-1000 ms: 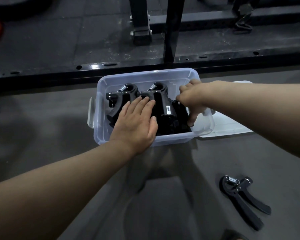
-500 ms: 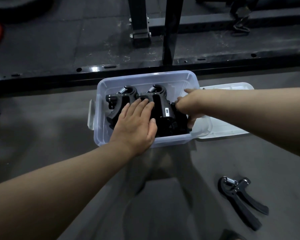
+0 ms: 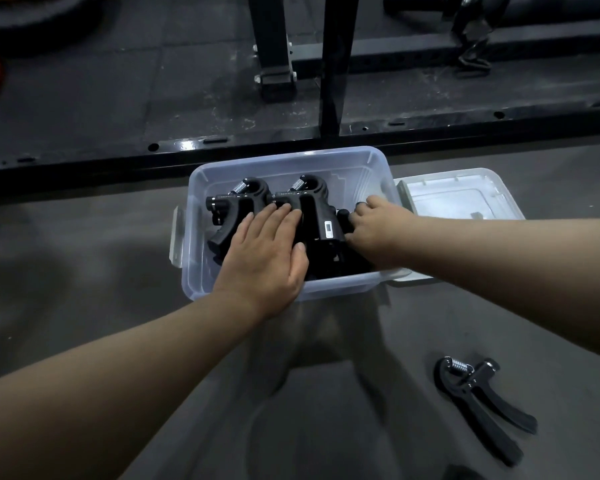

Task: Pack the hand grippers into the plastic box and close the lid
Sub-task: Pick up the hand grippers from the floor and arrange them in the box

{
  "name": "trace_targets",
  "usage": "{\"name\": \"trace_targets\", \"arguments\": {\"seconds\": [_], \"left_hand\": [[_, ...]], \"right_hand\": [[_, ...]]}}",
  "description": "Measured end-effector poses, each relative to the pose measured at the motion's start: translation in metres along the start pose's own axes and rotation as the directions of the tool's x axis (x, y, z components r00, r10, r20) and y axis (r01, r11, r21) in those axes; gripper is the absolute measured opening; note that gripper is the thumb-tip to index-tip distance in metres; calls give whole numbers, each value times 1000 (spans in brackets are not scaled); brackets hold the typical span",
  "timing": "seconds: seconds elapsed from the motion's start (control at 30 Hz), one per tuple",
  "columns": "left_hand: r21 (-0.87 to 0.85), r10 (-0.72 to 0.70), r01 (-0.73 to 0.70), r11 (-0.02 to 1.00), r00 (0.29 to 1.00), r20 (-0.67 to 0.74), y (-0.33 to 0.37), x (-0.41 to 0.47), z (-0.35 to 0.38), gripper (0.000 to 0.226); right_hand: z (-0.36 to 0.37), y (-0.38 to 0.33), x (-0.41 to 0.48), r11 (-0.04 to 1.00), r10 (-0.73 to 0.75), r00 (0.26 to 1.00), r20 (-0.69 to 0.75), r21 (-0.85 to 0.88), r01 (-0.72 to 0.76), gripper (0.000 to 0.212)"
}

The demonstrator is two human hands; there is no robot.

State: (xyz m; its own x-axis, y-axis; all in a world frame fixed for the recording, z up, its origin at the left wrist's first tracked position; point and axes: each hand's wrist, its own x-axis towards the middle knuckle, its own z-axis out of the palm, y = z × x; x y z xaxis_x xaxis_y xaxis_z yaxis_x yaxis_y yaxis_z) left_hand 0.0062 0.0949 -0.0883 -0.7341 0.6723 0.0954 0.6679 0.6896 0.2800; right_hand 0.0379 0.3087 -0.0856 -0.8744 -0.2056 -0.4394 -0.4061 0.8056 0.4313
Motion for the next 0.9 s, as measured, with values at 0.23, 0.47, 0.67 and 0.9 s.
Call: {"name": "trace_targets", "arguments": {"seconds": [0.23, 0.47, 0.67, 0.9], "left_hand": [[8, 5, -5, 1000, 1000, -7, -1, 0, 0, 63], [-2, 3, -3, 1000, 1000, -2, -1, 0, 1, 64], [7, 5, -5, 1000, 1000, -10, -1, 0, 2, 63], [8, 7, -7, 1000, 1000, -7, -1, 0, 2, 62]], "right_hand": [[-1, -6, 6, 996, -31, 999, 26, 82, 29, 33], [3, -10, 4, 997, -61, 998, -19, 41, 62, 34], [3, -8, 7, 989, -53, 998, 46, 138, 46, 32], [-10, 1, 7, 980, -171, 936, 307, 153, 129, 32]]}}
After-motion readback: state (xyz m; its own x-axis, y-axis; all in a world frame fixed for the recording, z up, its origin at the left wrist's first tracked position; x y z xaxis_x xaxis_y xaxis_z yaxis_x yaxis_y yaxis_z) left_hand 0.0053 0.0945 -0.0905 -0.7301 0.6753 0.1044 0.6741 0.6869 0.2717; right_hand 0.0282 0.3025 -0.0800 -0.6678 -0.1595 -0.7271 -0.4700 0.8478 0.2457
